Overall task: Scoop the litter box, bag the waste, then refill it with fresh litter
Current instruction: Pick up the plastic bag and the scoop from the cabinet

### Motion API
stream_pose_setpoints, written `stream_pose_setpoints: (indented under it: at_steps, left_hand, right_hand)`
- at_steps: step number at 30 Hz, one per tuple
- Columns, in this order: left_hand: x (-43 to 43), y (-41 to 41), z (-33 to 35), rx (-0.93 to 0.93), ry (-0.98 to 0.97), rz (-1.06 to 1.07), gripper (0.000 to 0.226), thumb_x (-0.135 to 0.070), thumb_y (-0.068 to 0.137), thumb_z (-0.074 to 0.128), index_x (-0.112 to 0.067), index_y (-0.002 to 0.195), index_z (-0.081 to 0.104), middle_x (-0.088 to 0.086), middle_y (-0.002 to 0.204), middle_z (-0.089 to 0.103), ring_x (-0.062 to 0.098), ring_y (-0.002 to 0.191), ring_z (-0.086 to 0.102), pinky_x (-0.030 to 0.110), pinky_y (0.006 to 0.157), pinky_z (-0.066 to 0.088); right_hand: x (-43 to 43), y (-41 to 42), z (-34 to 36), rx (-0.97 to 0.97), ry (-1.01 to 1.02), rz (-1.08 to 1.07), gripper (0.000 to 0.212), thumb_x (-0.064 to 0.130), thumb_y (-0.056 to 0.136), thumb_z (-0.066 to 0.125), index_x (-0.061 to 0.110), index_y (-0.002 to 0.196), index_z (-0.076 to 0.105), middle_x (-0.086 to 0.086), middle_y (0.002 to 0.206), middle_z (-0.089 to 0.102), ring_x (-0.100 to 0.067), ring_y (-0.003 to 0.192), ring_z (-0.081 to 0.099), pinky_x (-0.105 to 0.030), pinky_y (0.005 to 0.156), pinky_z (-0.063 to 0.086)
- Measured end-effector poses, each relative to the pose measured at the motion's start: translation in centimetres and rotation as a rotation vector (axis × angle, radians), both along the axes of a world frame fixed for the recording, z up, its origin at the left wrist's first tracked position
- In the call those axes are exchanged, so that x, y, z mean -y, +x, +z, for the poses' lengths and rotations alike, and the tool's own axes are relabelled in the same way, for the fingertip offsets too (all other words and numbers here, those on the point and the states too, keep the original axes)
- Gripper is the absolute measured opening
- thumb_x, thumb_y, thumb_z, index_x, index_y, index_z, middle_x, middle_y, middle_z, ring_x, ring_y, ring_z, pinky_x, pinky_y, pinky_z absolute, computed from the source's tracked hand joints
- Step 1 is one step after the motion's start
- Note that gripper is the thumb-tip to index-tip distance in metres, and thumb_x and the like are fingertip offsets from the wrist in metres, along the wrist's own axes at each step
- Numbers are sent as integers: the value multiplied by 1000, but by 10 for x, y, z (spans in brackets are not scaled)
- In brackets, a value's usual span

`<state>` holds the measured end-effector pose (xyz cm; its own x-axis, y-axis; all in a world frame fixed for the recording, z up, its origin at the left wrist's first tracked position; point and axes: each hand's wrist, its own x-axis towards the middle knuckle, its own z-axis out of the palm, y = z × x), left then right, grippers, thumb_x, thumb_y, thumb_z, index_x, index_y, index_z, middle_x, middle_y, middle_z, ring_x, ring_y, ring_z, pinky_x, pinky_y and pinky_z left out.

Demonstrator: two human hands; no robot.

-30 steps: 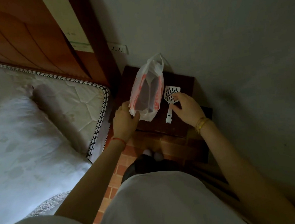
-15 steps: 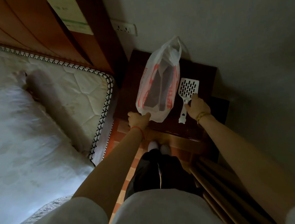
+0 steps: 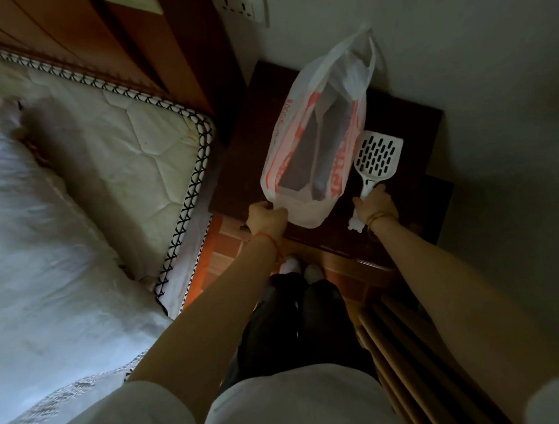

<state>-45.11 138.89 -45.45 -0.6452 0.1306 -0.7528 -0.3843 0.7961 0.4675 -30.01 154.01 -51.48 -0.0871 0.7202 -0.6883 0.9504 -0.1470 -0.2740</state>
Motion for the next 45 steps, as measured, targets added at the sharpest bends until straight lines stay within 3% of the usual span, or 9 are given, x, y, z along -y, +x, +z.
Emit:
stream_pose_setpoints:
  at_steps: [5, 10, 15, 20, 24, 30, 35, 40, 45]
  left_hand:
    - [6, -2, 3, -59, 50, -59, 25, -9, 91, 60, -6, 114, 70, 4, 95, 63, 15, 82, 58, 5, 43, 37]
    - [13, -3, 16, -104, 99, -36, 19, -15, 94, 58, -4, 104, 70, -4, 69, 54, 5, 58, 47, 6, 38, 33]
    - [22, -3, 53, -105, 197, -2, 17, -17, 94, 59, -10, 80, 65, -3, 64, 51, 9, 56, 45, 23, 53, 37]
    - [34, -11, 90, -87, 270, 119, 23, -16, 94, 60, -14, 70, 58, 2, 67, 55, 18, 64, 57, 38, 72, 55]
    - [49, -16, 124, -33, 369, 212, 13, -12, 96, 56, -4, 88, 64, 6, 84, 61, 17, 76, 62, 29, 73, 59]
    - [80, -10, 166, -23, 433, 304, 15, -9, 96, 52, -2, 88, 61, 7, 85, 61, 19, 82, 63, 24, 68, 58]
    - [112, 4, 184, -32, 454, 392, 13, -10, 97, 52, -2, 95, 61, 11, 93, 62, 19, 84, 64, 22, 65, 59]
    - [147, 28, 200, -74, 494, 495, 16, -14, 97, 54, -1, 100, 64, 8, 93, 65, 21, 88, 65, 22, 65, 59]
    - [187, 68, 218, -175, 496, 593, 14, -14, 97, 54, -8, 92, 66, 7, 91, 66, 21, 89, 66, 21, 67, 58]
  right_hand:
    - [-4, -5, -2, -17, -42, -36, 58, 24, 87, 64, 1, 132, 36, -21, 130, 53, -37, 114, 56, -44, 90, 50]
    - [-4, -4, 14, -79, -74, -108, 54, 27, 89, 56, 1, 133, 36, -20, 128, 53, -36, 110, 57, -41, 85, 51]
    - [0, 1, 58, -157, -34, -236, 49, 26, 96, 44, 0, 135, 32, -20, 126, 53, -34, 99, 60, -33, 66, 47]
    - [5, 9, 106, -187, 57, -229, 48, 25, 93, 49, 0, 133, 35, -20, 125, 54, -36, 107, 58, -38, 79, 48]
    - [13, 13, 141, -237, 139, -164, 40, 26, 90, 51, 4, 123, 41, -17, 114, 59, -32, 93, 62, -41, 75, 54]
    - [41, 7, 181, -356, 192, 65, 30, 28, 90, 52, 8, 112, 45, -11, 96, 61, -24, 77, 63, -40, 68, 56]
    - [72, -5, 205, -399, 218, 256, 28, 29, 89, 53, 8, 106, 46, -11, 91, 62, -27, 76, 62, -42, 67, 55]
    - [98, -9, 220, -478, 206, 404, 25, 26, 90, 56, 9, 105, 47, -7, 86, 60, -19, 69, 58, -27, 54, 43]
    - [122, -6, 232, -554, 172, 583, 24, 27, 91, 56, 9, 104, 47, -7, 82, 60, -21, 67, 60, -32, 55, 48]
